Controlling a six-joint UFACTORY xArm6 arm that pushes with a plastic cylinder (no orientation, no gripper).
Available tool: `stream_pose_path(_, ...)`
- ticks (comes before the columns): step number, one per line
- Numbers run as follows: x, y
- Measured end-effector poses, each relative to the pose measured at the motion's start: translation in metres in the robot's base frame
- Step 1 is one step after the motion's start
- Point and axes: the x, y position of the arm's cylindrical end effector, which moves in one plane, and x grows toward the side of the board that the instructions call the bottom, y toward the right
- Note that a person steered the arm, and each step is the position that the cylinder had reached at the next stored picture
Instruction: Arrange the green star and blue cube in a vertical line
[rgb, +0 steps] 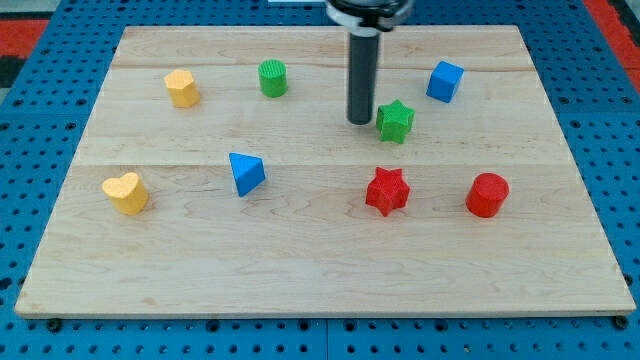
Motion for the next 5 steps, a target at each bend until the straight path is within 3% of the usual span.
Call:
stream_pose_path(2,0.040,0.013)
stream_pose_path(4,0.018,-0.026)
stream_pose_path(5,-0.008,0.002)
